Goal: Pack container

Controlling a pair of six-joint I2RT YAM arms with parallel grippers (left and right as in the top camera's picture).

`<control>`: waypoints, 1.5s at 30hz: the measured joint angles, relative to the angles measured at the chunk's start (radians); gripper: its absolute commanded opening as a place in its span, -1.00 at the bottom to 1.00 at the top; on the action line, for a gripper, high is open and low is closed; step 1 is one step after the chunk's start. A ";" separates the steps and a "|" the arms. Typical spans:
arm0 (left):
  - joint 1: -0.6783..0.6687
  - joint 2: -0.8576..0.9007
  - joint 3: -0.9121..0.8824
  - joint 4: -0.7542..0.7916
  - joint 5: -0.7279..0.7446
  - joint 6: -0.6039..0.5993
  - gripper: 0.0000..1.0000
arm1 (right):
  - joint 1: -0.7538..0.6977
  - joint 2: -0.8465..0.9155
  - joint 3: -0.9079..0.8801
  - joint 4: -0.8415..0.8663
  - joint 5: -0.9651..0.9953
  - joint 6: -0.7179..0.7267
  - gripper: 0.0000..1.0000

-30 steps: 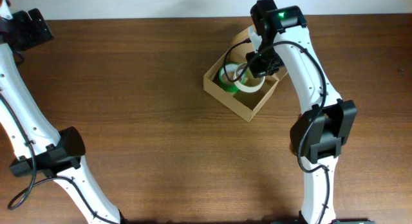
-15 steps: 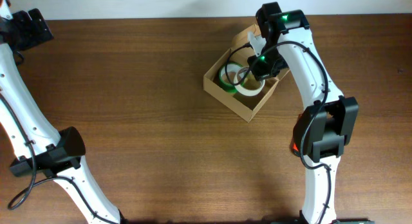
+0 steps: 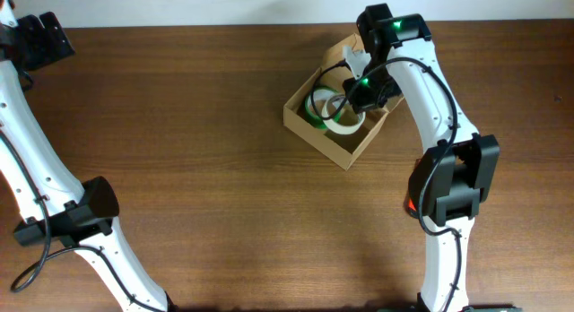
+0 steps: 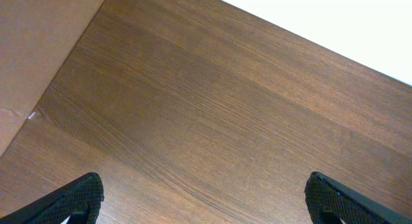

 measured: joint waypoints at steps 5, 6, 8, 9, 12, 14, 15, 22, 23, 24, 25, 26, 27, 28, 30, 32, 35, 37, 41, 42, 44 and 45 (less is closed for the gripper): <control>0.000 0.000 0.000 0.000 0.000 0.000 1.00 | 0.000 0.000 0.000 -0.011 0.001 -0.009 -0.92; 0.000 0.000 0.000 0.000 0.000 0.000 1.00 | 0.000 0.000 0.000 -0.024 0.001 -0.010 -0.92; 0.000 0.000 0.000 0.000 0.000 0.000 1.00 | 0.000 0.000 0.000 -0.044 0.000 -0.011 -0.92; 0.000 0.000 0.000 0.000 0.000 0.000 1.00 | 0.000 -0.002 0.000 -0.048 -0.004 -0.012 -0.92; 0.000 0.000 0.000 0.000 0.000 0.000 1.00 | 0.003 -0.029 -0.009 -0.045 -0.012 -0.011 -0.92; 0.000 0.000 0.000 0.000 0.000 0.000 1.00 | 0.004 -0.075 -0.041 -0.032 -0.015 -0.012 -0.92; 0.000 0.000 0.000 0.000 0.000 0.000 1.00 | 0.006 -0.139 -0.086 -0.021 -0.019 -0.012 -0.92; 0.000 0.000 0.000 0.000 0.000 0.000 1.00 | 0.009 -0.367 -0.317 0.117 -0.027 -0.008 -0.92; 0.000 0.000 0.000 0.000 0.000 0.000 1.00 | 0.010 -0.367 -0.319 0.134 -0.019 -0.003 -0.92; 0.000 0.000 0.000 0.000 0.000 0.000 1.00 | 0.011 -0.364 -0.322 0.159 -0.003 0.002 -0.92; 0.000 0.000 0.000 0.000 0.000 0.000 1.00 | 0.013 -0.360 -0.325 0.175 0.013 0.010 -0.92; 0.000 0.000 0.000 0.000 0.000 0.000 1.00 | 0.014 -0.355 -0.329 0.192 0.026 0.018 -0.92; 0.000 0.000 0.000 0.000 0.000 0.000 1.00 | 0.014 -0.349 -0.331 0.206 0.037 0.027 -0.92; 0.000 0.000 0.000 0.000 0.000 0.000 1.00 | 0.013 -0.341 -0.332 0.219 0.046 0.031 -0.92; 0.000 0.000 0.000 0.000 0.000 0.000 1.00 | 0.013 -0.330 -0.333 0.232 0.056 0.039 -0.92; 0.000 0.000 0.000 0.000 0.000 0.000 1.00 | 0.011 -0.314 -0.333 0.243 0.066 0.050 -0.92; 0.000 0.000 0.000 0.000 0.000 0.000 1.00 | 0.007 -0.287 -0.333 0.253 0.071 0.053 -0.92; 0.000 0.000 0.000 0.000 0.000 0.000 1.00 | 0.003 -0.266 -0.334 0.257 0.074 0.055 -0.92; 0.000 0.000 0.000 0.000 0.000 0.000 1.00 | -0.010 -0.229 -0.334 0.264 0.075 0.069 -0.92; 0.000 0.000 0.000 0.000 0.000 0.000 1.00 | -0.015 -0.219 -0.334 0.266 0.075 0.072 -0.92; 0.000 0.000 0.000 0.000 0.000 0.000 0.99 | -0.026 -0.201 -0.334 0.269 0.075 0.076 -0.92; 0.000 0.000 0.000 0.000 0.000 0.000 1.00 | -0.031 -0.191 -0.334 0.269 0.075 0.077 -0.93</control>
